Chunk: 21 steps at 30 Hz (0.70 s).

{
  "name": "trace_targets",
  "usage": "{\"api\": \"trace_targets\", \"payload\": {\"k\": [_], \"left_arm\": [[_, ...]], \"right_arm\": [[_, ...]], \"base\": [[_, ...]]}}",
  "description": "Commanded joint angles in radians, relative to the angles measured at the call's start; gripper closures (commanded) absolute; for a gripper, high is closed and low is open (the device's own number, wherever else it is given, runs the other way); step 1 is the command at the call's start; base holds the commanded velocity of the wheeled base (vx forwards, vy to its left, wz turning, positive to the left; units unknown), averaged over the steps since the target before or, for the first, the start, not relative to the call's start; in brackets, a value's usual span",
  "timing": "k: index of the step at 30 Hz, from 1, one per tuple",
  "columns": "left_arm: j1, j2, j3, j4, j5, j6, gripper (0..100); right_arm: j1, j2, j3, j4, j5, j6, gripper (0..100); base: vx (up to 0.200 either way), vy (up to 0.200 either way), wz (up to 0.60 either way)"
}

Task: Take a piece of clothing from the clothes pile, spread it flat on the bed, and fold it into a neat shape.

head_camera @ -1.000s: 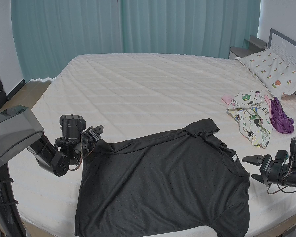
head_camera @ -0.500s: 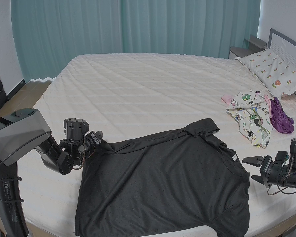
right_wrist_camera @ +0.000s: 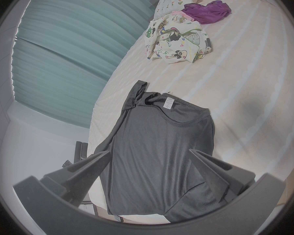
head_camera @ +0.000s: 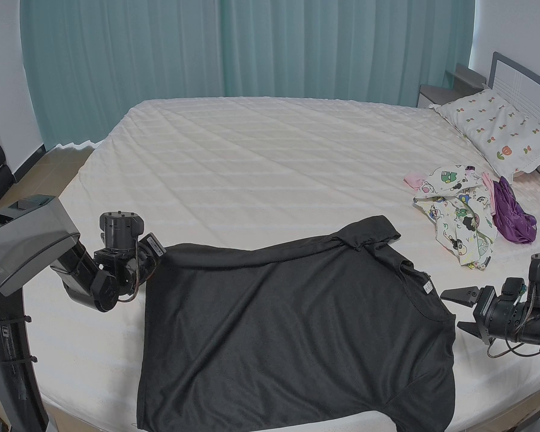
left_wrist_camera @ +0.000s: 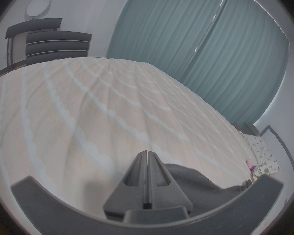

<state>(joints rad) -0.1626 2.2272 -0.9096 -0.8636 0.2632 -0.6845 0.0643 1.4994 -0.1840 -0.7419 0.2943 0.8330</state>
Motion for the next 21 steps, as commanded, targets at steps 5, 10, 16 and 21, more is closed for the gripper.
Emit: {"api": "trace_targets", "payload": {"k": [5, 10, 16, 21], "left_arm": [[0.089, 0.014, -0.040, -0.002, -0.002, -0.001, 100], [0.097, 0.060, -0.074, -0.002, -0.004, -0.001, 100], [0.097, 0.084, -0.121, 0.008, -0.004, -0.001, 100], [0.106, 0.089, -0.132, 0.009, -0.002, -0.001, 100]], "right_arm": [[0.000, -0.001, 0.000, -0.001, 0.000, 0.000, 0], [0.000, 0.004, 0.003, -0.002, 0.000, 0.000, 0], [0.000, 0.005, 0.005, -0.002, 0.000, 0.000, 0], [0.000, 0.005, 0.003, -0.002, 0.000, 0.000, 0]], "base": [[0.000, 0.000, 0.00], [0.000, 0.000, 0.00], [0.000, 0.000, 0.00], [0.000, 0.000, 0.00]]}}
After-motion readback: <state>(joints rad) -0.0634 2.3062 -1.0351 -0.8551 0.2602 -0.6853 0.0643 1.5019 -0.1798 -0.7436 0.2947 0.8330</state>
